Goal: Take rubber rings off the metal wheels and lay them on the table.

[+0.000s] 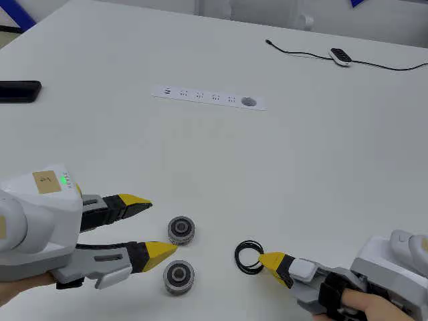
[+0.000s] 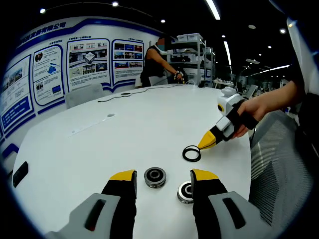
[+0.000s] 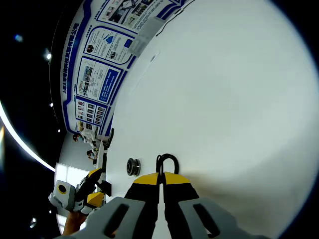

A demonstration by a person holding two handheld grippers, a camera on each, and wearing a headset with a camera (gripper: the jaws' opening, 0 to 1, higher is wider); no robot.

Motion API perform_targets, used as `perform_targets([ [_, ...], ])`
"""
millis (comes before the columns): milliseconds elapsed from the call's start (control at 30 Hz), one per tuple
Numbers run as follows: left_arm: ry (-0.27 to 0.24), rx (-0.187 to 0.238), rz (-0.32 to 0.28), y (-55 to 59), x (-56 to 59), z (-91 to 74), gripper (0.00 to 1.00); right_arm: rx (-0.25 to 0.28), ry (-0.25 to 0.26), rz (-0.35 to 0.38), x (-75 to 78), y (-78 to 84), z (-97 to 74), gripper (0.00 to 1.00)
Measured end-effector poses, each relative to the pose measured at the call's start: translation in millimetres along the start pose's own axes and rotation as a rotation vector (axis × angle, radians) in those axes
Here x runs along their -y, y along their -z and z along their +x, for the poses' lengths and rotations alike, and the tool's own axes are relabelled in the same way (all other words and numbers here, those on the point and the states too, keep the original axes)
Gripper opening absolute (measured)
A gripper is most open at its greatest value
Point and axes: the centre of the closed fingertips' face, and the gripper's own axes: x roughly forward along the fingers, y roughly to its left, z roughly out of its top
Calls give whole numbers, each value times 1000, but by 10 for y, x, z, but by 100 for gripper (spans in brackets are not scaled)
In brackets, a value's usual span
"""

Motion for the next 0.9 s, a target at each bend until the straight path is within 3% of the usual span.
perform_targets([
  [267, -14, 2, -9, 17, -19, -40, 45, 20, 36, 3, 67, -22, -41, 7],
  [533, -23, 3, -19, 41, -8, -69, 45, 53, 23, -27, 22, -76, -122, 8],
  [667, -27, 8, -26, 55, 11, -92, 46, 117, -25, -138, -77, -200, -182, 8],
  [867, -42, 3, -34, 122, 19, -160, 46, 180, -46, -286, -153, -342, -314, 11],
  [900, -51, 0, -33, 134, 10, -181, 46, 223, -56, -362, -187, -412, -356, 11],
])
